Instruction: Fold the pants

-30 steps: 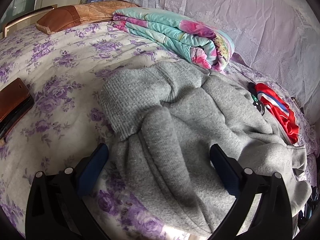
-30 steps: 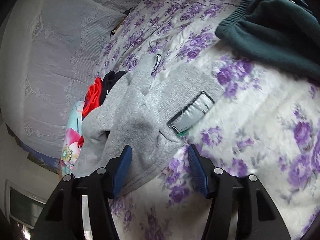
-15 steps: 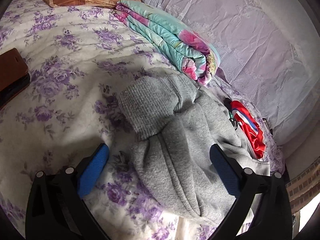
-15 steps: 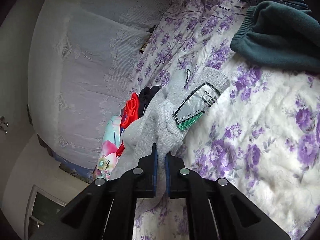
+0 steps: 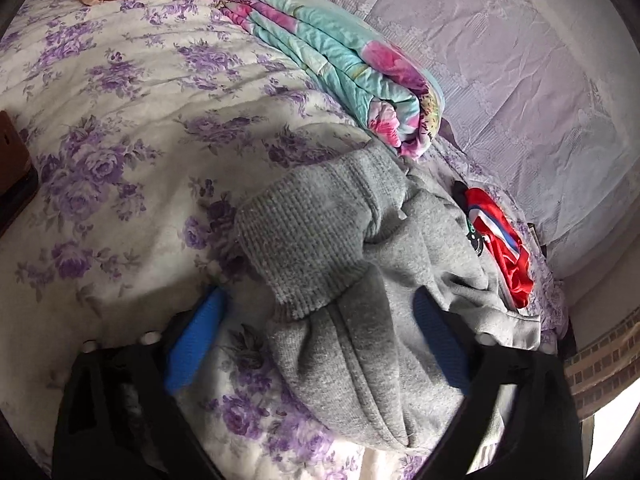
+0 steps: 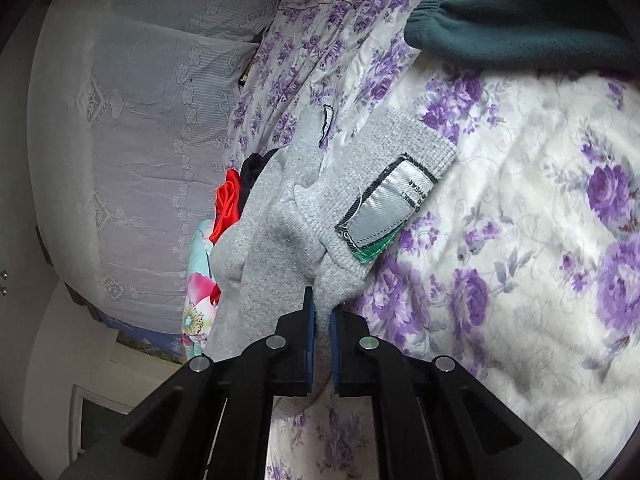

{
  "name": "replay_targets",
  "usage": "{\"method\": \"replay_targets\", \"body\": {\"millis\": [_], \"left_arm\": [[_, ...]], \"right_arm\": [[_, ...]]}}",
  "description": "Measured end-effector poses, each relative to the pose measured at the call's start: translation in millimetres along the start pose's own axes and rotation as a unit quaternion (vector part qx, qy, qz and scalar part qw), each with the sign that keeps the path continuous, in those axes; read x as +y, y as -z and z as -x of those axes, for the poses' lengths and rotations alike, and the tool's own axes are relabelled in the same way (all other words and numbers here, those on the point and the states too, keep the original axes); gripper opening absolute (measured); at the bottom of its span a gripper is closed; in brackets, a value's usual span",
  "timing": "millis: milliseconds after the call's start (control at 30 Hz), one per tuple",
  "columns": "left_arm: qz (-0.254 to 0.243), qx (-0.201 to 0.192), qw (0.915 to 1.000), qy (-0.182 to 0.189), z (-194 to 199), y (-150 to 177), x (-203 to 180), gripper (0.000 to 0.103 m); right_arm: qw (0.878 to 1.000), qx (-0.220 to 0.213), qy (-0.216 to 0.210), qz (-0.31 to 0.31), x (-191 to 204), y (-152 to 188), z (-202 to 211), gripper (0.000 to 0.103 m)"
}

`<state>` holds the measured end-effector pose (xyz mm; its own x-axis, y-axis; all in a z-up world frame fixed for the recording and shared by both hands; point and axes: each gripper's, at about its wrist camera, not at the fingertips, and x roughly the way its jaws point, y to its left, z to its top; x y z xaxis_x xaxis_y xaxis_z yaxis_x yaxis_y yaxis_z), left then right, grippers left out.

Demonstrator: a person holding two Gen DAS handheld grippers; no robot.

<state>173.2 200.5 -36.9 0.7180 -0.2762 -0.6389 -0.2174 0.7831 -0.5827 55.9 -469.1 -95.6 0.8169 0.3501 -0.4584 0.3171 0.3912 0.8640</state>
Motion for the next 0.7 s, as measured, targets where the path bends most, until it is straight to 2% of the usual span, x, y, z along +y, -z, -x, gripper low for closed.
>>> {"method": "replay_targets", "body": {"millis": [33,67,100,133,167,233,300,367,433,600,700], "left_arm": [[0.007,0.011,0.9998,0.014,-1.1,0.6,2.8,0.031],[0.023,0.014,0.9992,0.029,0.7,0.7,7.4,0.029],[0.031,0.013,0.9987,0.040,4.8,0.4,9.7,0.023],[0.031,0.015,0.9984,0.045,9.5,-0.2,8.6,0.017],[0.027,0.017,0.9979,0.057,17.8,-2.3,5.6,0.015],[0.012,0.011,0.9970,0.075,43.1,-9.6,-5.7,0.014],[-0.005,0.008,0.9955,0.094,68.1,-14.1,-18.7,0.014],[-0.035,0.010,0.9953,0.089,91.9,-8.8,-29.6,0.014],[-0.053,0.024,0.9951,0.079,106.5,7.4,-25.7,0.015],[-0.025,0.097,0.9936,0.051,93.8,70.0,34.4,0.019],[-0.024,0.082,0.9928,0.085,99.9,82.9,50.0,0.025]], "right_arm": [[1.000,-0.006,-0.001,0.007,3.7,1.2,2.7,0.007],[1.000,-0.012,-0.007,0.012,7.9,2.0,6.9,0.007],[1.000,-0.015,-0.016,0.018,12.6,1.7,12.5,0.007],[0.999,-0.016,-0.027,0.022,18.4,0.5,19.8,0.006],[0.999,-0.018,-0.042,0.024,25.6,-1.5,29.6,0.006],[0.997,-0.022,-0.071,0.035,42.2,-5.5,54.1,0.006],[0.996,-0.016,-0.078,0.047,55.3,-6.6,78.8,0.006],[0.996,-0.003,-0.055,0.076,60.2,-0.1,102.8,0.006],[0.996,0.012,-0.028,0.083,46.2,18.0,124.7,0.006],[0.996,0.044,0.040,0.066,-15.8,65.7,150.8,0.006],[0.993,0.046,0.073,0.084,-25.7,77.2,147.8,0.006]]}}
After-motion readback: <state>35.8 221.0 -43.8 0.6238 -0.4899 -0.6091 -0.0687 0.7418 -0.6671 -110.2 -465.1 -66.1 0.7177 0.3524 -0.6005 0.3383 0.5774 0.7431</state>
